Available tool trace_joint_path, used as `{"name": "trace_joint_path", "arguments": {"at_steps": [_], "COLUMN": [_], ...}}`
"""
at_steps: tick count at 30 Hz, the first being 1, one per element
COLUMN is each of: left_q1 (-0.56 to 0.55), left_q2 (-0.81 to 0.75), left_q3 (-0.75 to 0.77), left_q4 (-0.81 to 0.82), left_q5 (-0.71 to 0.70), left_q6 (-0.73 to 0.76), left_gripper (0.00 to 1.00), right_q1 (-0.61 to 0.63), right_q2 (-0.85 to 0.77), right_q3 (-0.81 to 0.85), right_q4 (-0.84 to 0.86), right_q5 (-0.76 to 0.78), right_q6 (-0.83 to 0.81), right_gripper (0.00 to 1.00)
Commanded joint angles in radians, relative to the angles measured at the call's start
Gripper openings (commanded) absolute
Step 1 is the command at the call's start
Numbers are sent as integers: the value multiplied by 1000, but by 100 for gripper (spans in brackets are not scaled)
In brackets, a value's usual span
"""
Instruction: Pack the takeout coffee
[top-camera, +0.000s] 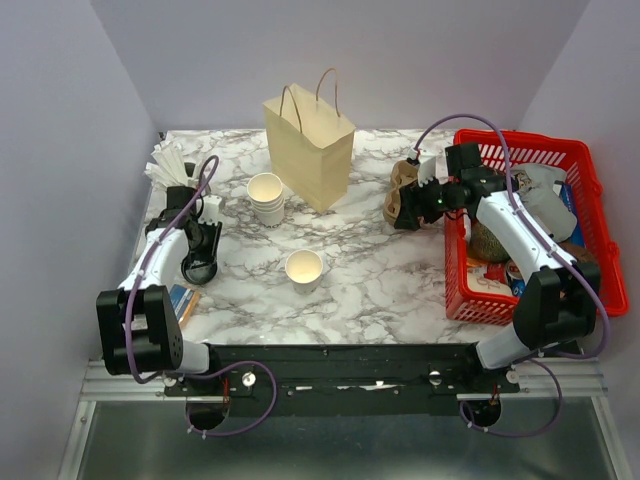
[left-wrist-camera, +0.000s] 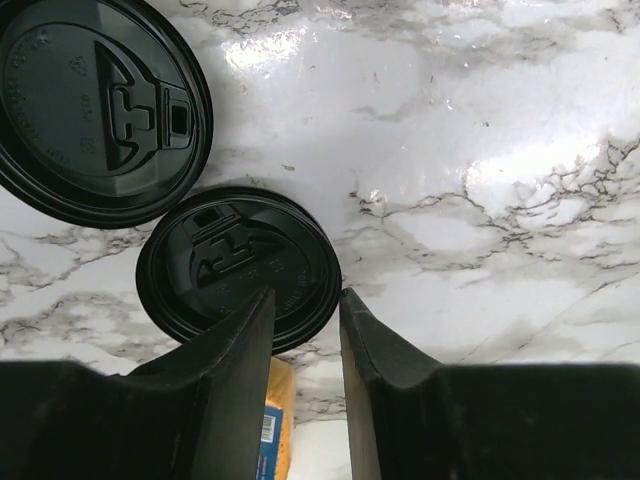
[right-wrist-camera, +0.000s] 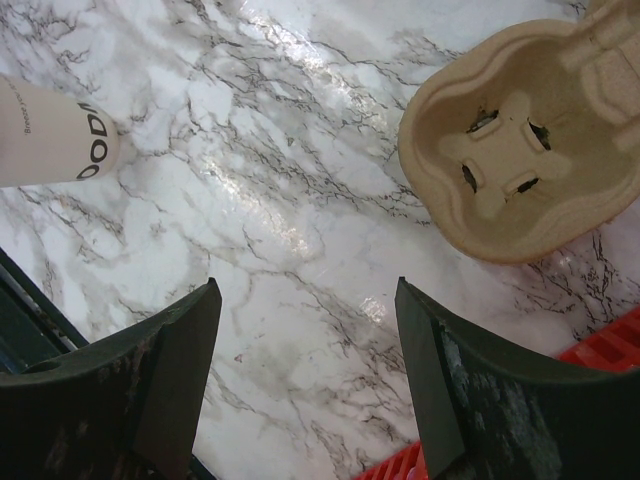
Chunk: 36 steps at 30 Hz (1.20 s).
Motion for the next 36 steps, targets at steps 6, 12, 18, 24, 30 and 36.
{"name": "trace_joint_path", "arguments": {"at_steps": [6,12,18,24,30,36], "left_q1": [-7,-26,-33,-44,-46,-46], "left_q2": [64,95,122,136,149,159], "left_q3": [48,53,56,57,60,62], "left_q4": [1,19,32,39,41,41], "left_q5": [-13,-37,-67,-94,-85,-94], "left_q6": [-102,-124,-141,-147,-144,-144], "left_gripper": [41,42,41,36,29,29], "right_q1": [6,6,6,6,6,4], "right_q2": [-5,-7,-10,-16,-19,-18], "right_q3": [4,-3,3,-6,-13,-10], "right_q4": [23,26,25,25,26,30], "right_q5": [-7,-4,2,7,7,10], "right_q6": [-3,-3,-4,-6,-7,-7], "right_gripper": [80,79,79,80,80,80]}}
